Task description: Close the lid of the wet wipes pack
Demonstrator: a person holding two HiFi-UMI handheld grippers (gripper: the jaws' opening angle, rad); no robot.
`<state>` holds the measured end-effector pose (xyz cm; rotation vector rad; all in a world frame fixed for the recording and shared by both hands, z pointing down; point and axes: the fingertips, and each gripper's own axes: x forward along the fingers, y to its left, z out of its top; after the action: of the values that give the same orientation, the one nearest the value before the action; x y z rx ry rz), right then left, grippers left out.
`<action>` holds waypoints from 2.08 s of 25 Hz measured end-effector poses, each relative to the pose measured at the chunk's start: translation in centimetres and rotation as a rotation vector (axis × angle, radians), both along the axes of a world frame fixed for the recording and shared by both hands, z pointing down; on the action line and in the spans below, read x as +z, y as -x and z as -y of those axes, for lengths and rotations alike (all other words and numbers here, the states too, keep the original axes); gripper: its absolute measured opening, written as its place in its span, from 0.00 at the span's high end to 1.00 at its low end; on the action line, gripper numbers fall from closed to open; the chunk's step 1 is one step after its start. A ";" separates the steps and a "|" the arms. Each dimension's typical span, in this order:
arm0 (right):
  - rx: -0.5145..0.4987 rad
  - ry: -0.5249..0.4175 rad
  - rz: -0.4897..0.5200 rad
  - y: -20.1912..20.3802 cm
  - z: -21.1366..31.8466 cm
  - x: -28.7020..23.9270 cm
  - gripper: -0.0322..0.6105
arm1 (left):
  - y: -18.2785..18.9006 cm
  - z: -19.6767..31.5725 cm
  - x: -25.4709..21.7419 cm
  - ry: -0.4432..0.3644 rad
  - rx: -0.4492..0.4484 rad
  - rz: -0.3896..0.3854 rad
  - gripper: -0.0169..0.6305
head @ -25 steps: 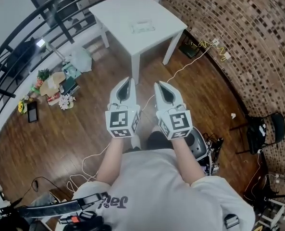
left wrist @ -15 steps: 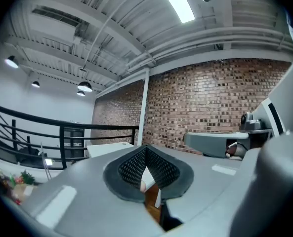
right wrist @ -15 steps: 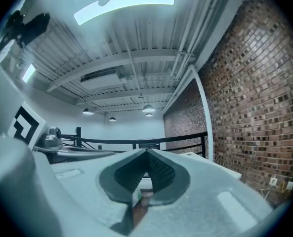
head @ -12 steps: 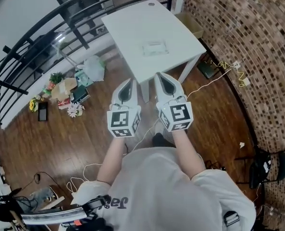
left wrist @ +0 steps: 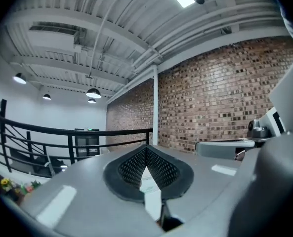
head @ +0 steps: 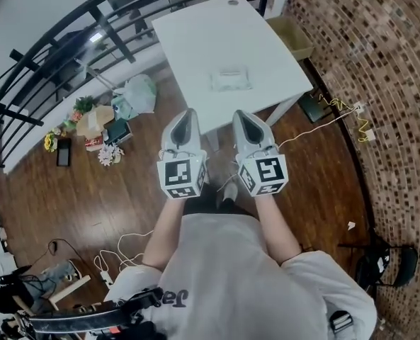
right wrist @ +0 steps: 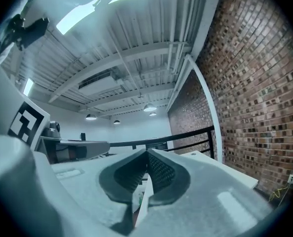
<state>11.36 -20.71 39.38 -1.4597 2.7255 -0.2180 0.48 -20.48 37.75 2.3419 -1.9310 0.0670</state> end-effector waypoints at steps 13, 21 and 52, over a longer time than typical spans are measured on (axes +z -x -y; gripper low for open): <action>0.034 -0.098 -0.123 2.3 11.2 -1.7 0.96 | 0.2 12.4 -1.0 -0.071 0.183 -0.104 0.95; 0.040 -0.040 -0.144 3.9 15.9 0.6 0.96 | 2.2 18.1 0.0 -0.073 0.228 -0.212 0.95; -0.163 0.333 -0.321 0.6 28.9 16.2 0.97 | -2.0 30.4 16.3 0.281 0.167 -0.108 0.95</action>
<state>10.80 -49.62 55.61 -1.4512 3.1998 -0.5080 2.48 -50.89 54.08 2.2613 -1.5609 0.2055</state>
